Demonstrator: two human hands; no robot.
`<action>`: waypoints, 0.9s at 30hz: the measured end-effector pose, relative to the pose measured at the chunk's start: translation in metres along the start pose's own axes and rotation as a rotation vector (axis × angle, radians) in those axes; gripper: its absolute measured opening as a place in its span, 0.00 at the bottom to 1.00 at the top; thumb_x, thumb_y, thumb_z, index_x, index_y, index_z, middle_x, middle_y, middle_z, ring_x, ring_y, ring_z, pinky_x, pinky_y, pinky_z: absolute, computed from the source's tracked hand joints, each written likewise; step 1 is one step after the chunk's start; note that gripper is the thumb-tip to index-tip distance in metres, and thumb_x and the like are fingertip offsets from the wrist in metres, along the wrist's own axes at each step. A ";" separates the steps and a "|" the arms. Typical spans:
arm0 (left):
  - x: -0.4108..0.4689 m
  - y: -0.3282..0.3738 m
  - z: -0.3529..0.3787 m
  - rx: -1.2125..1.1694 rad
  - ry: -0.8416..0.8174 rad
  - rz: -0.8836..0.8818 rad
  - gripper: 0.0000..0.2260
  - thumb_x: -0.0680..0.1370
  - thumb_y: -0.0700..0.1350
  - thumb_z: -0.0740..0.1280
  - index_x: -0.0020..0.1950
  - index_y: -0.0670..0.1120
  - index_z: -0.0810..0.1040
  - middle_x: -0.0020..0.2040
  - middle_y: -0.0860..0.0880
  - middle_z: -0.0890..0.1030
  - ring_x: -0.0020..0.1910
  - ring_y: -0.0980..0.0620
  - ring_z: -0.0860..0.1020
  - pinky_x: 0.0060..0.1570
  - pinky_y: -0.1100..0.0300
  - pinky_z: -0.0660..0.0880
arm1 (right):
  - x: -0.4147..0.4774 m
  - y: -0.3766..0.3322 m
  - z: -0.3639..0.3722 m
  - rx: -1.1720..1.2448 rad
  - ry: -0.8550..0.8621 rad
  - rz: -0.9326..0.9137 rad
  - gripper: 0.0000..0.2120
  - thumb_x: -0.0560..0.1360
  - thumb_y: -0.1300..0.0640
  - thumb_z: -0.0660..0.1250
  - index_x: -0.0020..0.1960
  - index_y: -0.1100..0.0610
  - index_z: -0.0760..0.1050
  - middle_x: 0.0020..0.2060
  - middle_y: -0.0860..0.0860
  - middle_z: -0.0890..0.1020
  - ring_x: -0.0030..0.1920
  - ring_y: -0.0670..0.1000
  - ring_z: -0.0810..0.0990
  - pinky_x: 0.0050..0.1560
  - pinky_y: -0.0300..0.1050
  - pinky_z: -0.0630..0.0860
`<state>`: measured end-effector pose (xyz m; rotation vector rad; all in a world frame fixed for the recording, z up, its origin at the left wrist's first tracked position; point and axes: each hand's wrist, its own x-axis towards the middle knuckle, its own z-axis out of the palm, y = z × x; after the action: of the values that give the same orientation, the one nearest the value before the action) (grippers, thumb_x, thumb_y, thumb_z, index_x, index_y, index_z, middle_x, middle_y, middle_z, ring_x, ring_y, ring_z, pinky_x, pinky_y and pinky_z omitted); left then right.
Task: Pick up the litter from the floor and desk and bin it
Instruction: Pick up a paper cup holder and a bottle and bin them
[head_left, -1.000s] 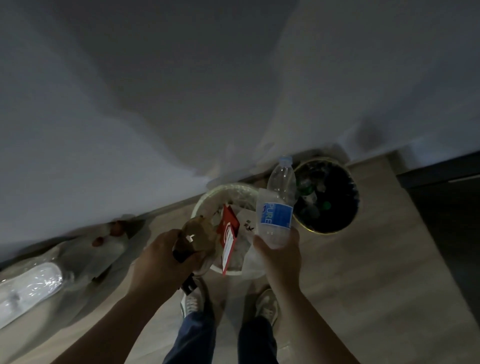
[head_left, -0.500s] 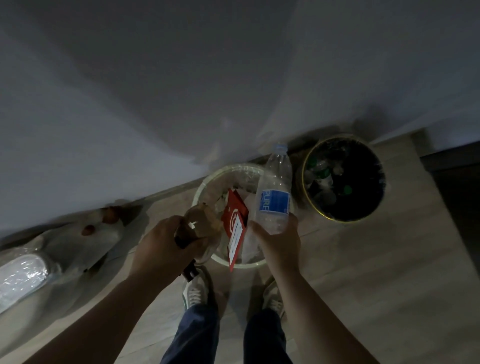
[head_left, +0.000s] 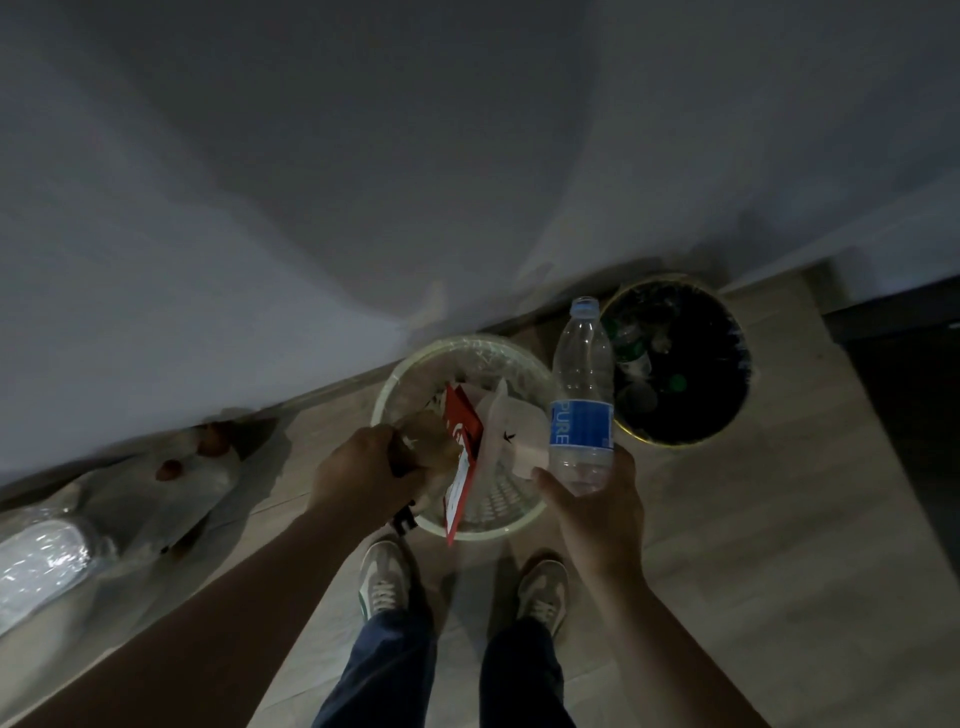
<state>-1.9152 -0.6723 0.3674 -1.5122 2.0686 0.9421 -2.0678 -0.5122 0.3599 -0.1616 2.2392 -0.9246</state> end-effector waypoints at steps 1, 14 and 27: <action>0.003 0.003 0.003 0.034 0.001 0.001 0.11 0.73 0.53 0.70 0.50 0.50 0.74 0.44 0.52 0.77 0.39 0.55 0.73 0.36 0.62 0.69 | 0.000 0.002 -0.003 0.001 -0.002 -0.006 0.33 0.66 0.51 0.78 0.65 0.50 0.66 0.50 0.46 0.79 0.47 0.44 0.80 0.37 0.30 0.71; 0.022 0.029 0.014 0.033 0.026 0.010 0.18 0.75 0.47 0.68 0.63 0.45 0.73 0.52 0.45 0.79 0.49 0.46 0.78 0.41 0.59 0.70 | 0.000 0.012 -0.020 0.067 -0.015 0.032 0.33 0.66 0.50 0.78 0.64 0.46 0.64 0.51 0.44 0.78 0.49 0.43 0.79 0.39 0.32 0.73; 0.015 0.034 0.013 0.121 -0.009 0.161 0.19 0.76 0.49 0.67 0.67 0.50 0.72 0.60 0.48 0.78 0.56 0.48 0.78 0.46 0.63 0.70 | 0.004 0.013 -0.033 0.050 0.001 0.046 0.33 0.66 0.52 0.78 0.65 0.48 0.65 0.49 0.44 0.77 0.47 0.43 0.79 0.40 0.33 0.74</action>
<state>-1.9527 -0.6666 0.3575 -1.2945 2.2243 0.8608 -2.0906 -0.4847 0.3655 -0.0866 2.2098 -0.9550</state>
